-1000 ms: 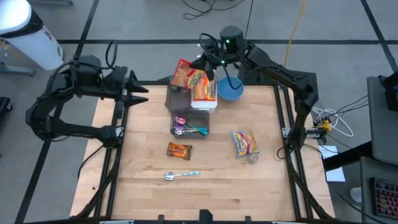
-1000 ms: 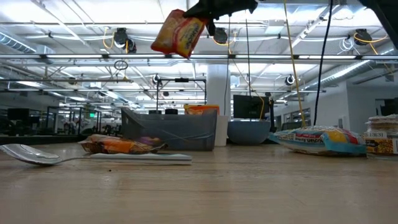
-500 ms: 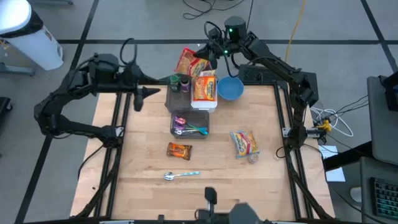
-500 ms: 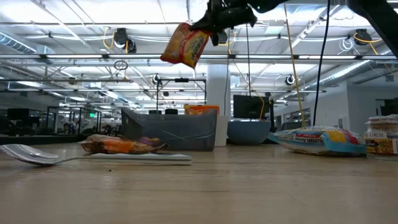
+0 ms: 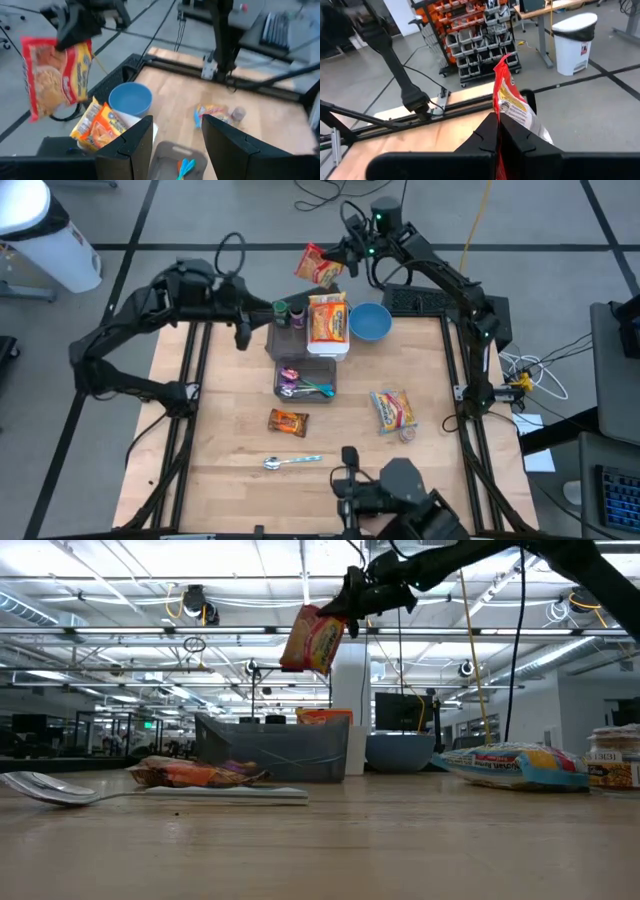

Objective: Pick & Place Food Item
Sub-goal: Put the red noodle pack into the white bin

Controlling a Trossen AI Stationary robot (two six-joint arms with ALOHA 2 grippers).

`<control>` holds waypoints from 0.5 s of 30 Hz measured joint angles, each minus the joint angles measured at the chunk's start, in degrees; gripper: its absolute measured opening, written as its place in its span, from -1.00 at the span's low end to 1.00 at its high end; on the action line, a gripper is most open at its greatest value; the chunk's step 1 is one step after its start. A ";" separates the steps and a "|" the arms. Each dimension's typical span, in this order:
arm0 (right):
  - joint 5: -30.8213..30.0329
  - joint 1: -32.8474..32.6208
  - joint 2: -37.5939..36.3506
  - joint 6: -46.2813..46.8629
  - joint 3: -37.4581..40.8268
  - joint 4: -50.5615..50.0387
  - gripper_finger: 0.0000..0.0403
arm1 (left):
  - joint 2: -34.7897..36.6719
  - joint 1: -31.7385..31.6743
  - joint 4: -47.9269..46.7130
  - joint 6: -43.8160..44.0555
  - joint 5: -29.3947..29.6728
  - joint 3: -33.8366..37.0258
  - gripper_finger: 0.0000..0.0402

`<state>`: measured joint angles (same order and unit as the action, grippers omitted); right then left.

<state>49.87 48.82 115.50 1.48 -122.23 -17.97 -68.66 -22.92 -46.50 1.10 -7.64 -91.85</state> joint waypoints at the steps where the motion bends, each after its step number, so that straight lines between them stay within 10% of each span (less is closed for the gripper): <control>1: 0.09 0.21 0.53 -0.27 0.00 -0.06 -1.00 | 0.48 -1.12 0.56 0.53 -1.26 0.00 -0.11; 15: 2.54 -0.95 2.61 -10.55 0.03 -16.24 -1.00 | 6.58 -12.89 -0.48 2.77 -11.91 -0.04 -0.11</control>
<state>52.40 47.87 118.10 -9.07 -122.20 -34.21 -62.07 -35.80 -46.98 3.87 -19.55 -91.90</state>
